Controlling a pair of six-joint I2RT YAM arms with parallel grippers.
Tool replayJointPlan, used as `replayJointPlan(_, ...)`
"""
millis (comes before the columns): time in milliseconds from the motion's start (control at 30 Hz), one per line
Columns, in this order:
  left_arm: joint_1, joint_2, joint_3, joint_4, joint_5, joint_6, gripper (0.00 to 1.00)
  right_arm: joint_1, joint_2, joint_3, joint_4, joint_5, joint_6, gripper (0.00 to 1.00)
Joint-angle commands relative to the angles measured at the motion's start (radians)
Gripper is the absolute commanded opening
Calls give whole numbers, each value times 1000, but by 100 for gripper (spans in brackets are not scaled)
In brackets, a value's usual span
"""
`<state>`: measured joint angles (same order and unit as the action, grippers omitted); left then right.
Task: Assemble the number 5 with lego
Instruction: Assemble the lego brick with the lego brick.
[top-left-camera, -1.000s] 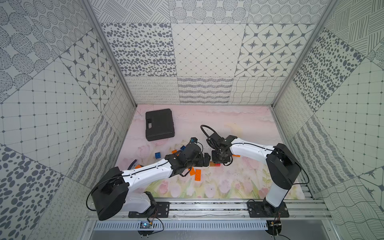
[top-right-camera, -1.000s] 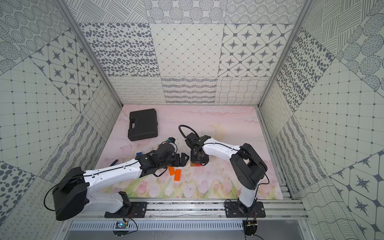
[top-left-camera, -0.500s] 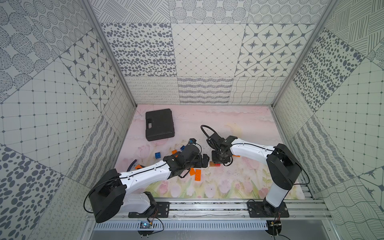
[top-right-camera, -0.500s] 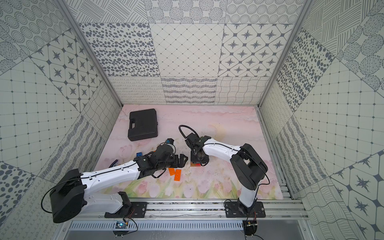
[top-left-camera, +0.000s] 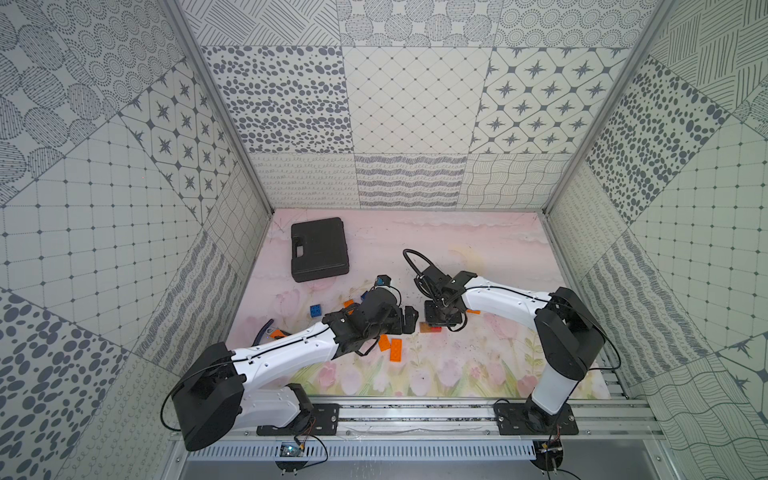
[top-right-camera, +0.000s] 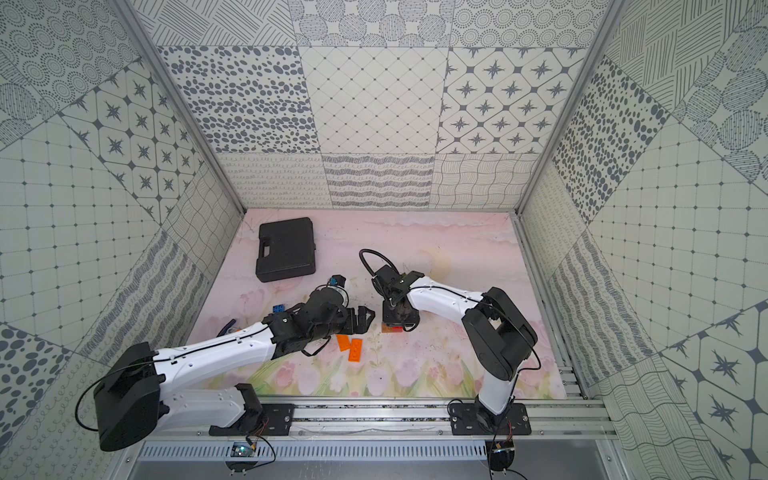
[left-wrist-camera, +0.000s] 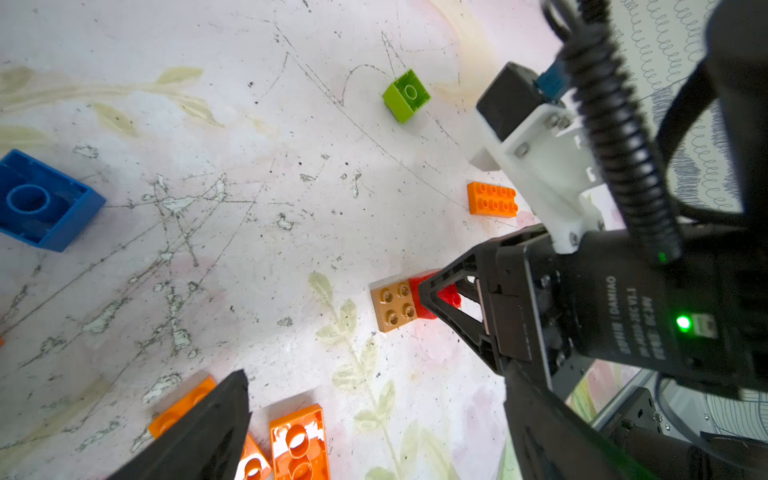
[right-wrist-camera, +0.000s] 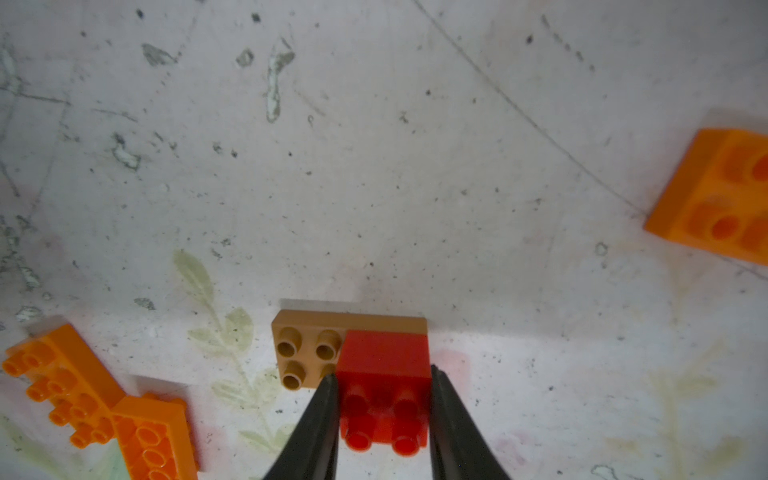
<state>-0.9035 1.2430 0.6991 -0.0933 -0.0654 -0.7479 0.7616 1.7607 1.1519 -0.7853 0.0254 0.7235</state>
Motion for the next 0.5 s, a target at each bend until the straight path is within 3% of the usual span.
replayJointPlan(0,-5,-8,-2,32,-16,13,99,-11,71,-66,7,22,-6,32)
replayJointPlan(467,-4,-2,-4,37,-10,18,99,-5,76,-48,-2,11,-13,38)
